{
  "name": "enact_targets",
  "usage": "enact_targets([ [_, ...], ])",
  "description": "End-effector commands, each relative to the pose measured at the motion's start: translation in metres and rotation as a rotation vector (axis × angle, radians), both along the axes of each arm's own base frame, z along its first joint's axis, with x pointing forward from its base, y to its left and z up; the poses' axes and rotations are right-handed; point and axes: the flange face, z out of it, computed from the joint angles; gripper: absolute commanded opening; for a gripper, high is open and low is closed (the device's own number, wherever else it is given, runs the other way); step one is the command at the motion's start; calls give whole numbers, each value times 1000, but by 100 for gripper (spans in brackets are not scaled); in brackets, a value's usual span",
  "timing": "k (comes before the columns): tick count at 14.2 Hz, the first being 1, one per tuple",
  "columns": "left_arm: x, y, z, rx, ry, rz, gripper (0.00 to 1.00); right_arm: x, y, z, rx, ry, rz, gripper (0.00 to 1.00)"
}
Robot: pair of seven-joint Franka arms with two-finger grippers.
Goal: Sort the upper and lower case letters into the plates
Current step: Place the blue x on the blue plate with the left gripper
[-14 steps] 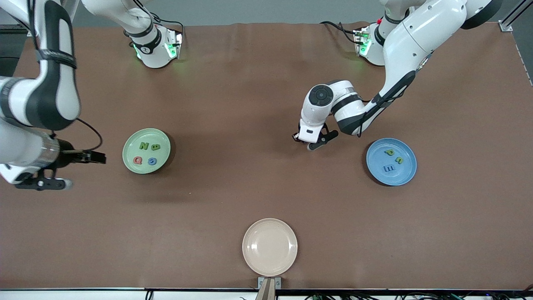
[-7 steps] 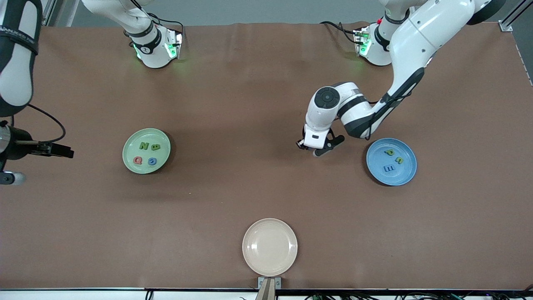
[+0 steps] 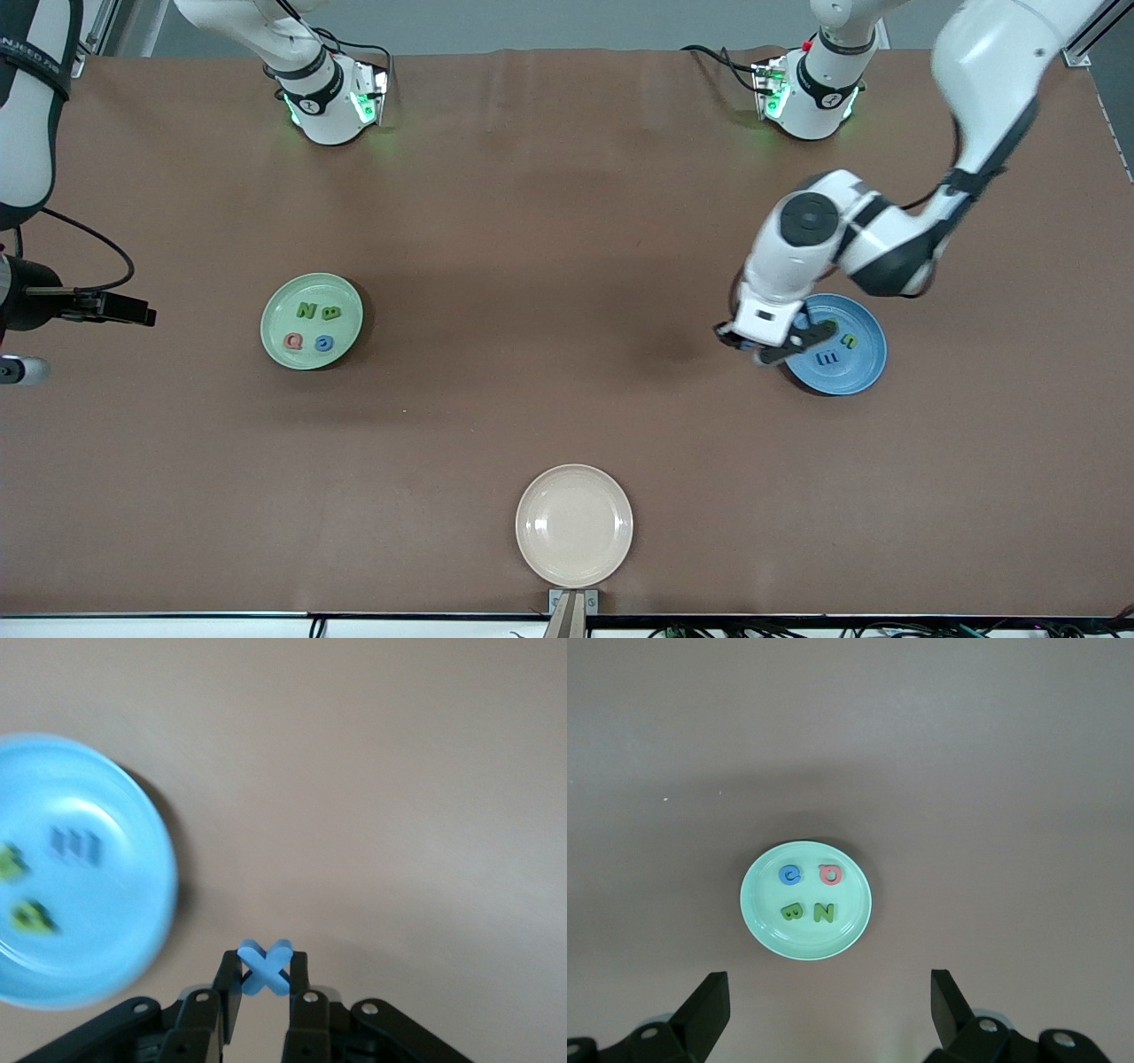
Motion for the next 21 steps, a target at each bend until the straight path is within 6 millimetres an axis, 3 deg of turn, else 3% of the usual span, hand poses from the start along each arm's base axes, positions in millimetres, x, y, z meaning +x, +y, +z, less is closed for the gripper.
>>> enact_targets([
  [1,-4,43,-12,12,49,-76,5,-17,-6,25,34,4,0,100],
  [4,0,91,-30,7,89,-127,5,-25,-17,29,54,4,-9,100],
  [7,-2,108,-60,22,116,-156,6,-37,-8,37,25,-3,39,100],
  [11,-5,115,-88,19,143,-178,8,-67,-10,40,44,-52,51,100],
  [15,-10,119,-96,25,159,-176,8,-85,2,40,26,-76,72,100],
  [18,-10,118,-96,24,158,-177,11,-93,9,53,23,-91,86,100],
  [19,-10,118,-96,24,158,-177,14,-96,10,56,12,-94,90,100],
  [20,-9,119,-96,24,157,-177,23,-98,10,59,10,-98,91,100],
  [21,-9,120,-96,26,157,-177,41,-102,11,63,10,-98,94,100],
])
